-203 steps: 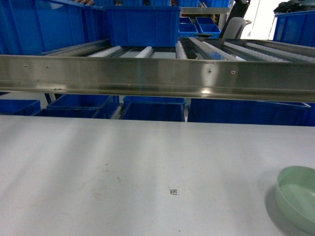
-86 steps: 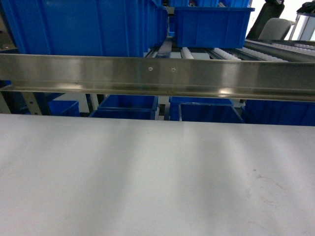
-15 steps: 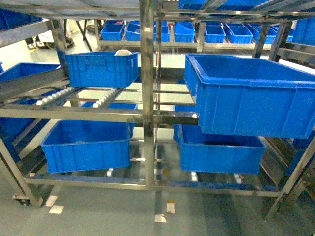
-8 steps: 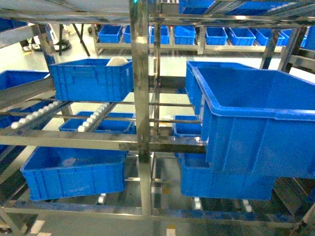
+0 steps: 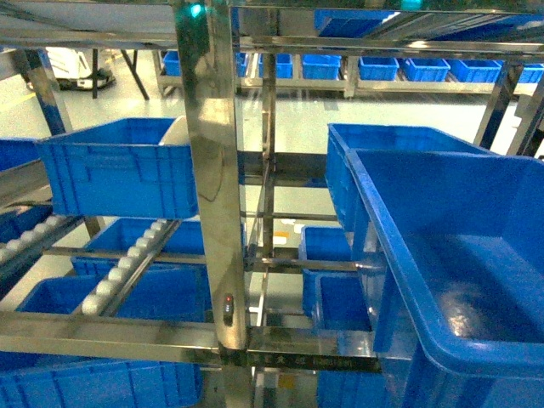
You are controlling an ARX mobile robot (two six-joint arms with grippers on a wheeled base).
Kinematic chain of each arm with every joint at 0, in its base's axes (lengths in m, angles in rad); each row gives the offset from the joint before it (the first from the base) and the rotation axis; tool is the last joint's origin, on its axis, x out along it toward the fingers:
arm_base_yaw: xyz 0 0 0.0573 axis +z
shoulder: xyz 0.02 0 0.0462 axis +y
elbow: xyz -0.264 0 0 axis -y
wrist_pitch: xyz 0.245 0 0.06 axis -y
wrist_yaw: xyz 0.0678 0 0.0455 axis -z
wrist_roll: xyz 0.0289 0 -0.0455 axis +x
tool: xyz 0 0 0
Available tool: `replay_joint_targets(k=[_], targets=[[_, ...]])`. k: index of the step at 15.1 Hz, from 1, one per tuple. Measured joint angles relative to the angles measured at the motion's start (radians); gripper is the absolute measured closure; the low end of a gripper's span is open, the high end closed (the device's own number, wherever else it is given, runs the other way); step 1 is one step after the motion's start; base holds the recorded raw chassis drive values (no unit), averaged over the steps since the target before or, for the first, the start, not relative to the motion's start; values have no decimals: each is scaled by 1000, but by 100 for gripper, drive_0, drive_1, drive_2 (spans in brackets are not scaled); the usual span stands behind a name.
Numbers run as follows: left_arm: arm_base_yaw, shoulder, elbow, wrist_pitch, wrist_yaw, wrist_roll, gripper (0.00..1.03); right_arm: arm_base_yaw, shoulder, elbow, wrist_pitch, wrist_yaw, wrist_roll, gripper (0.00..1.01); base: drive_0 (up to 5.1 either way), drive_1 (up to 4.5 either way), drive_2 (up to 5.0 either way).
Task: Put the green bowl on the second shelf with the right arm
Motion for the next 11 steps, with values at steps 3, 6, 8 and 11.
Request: replay_joint_targets(k=[3,6,8,11], targets=[[0,0,0,3,0,0,5,0,0,0,3,0,0,99,0,0,0],[0,0,0,2,0,0,5,0,0,0,0,0,0,99,0,0,0],[0,0,0,2,0,0,5,0,0,0,1,0,0,99,0,0,0],[0,0,0,2,0,0,5,-1,0,0,2,-1,0,99,0,0,0]])
